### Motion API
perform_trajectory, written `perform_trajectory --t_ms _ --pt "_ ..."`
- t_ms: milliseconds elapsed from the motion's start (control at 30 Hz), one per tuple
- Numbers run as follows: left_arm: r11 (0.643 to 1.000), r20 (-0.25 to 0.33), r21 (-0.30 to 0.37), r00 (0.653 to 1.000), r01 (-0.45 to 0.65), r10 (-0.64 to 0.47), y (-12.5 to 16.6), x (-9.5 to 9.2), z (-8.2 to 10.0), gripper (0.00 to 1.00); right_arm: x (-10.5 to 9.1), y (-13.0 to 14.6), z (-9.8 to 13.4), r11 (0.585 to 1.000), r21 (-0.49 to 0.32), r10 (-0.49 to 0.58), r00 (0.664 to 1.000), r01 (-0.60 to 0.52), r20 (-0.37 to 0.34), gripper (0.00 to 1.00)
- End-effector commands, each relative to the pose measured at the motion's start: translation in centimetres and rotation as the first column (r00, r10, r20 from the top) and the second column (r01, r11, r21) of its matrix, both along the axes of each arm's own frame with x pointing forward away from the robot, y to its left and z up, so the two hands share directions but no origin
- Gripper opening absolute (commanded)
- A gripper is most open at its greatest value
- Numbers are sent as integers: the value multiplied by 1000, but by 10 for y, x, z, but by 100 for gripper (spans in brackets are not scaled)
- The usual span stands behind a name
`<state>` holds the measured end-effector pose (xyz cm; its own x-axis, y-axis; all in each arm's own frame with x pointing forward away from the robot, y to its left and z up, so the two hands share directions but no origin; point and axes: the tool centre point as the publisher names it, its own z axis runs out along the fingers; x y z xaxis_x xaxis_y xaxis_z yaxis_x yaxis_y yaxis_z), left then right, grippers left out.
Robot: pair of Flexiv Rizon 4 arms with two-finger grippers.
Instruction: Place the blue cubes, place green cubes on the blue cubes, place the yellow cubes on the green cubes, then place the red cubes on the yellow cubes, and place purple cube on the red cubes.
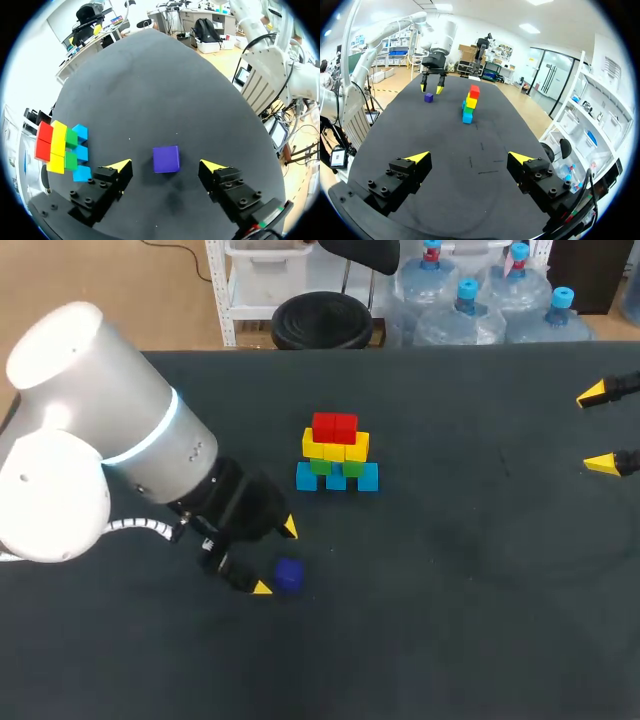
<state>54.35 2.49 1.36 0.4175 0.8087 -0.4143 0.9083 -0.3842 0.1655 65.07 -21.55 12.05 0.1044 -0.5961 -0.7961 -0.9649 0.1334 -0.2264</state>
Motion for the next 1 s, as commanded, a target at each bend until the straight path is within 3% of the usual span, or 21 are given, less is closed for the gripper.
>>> perform_trajectory --t_ms 33,133,233,367,700,833,933,1000 --pt "1000 -1 10 1000 -2 2 -2 -1 -3 65 1 0 -1 1000 2 1 1000 -1 1 100" --pt "1000 -2 16 1000 2 -2 -4 -1 -6 64 1 0 -1 1000 2 1 1000 -1 1 100" --pt "1000 -6 18 1000 2 -2 -5 -1 -8 49 1 0 -1 1000 2 1 1000 -1 1 100" --pt "1000 -10 23 1000 0 0 -6 -2 -9 55 1 0 -1 1000 2 1 1000 -1 1 100" --pt "999 -13 38 1000 -7 8 -8 -2 -10 49 1 0 -1 1000 2 1 1000 -1 1 100" --pt "999 -14 45 1000 -20 20 -8 -1 -12 41 1 0 -1 1000 2 1 1000 -1 1 100" --pt "998 -13 54 999 -30 31 -8 1 -13 25 1 0 -1 1000 2 1 1000 -1 1 100" --pt "997 -10 59 999 -41 41 -7 2 -13 8 1 0 -1 1000 2 1 1000 -1 1 100"
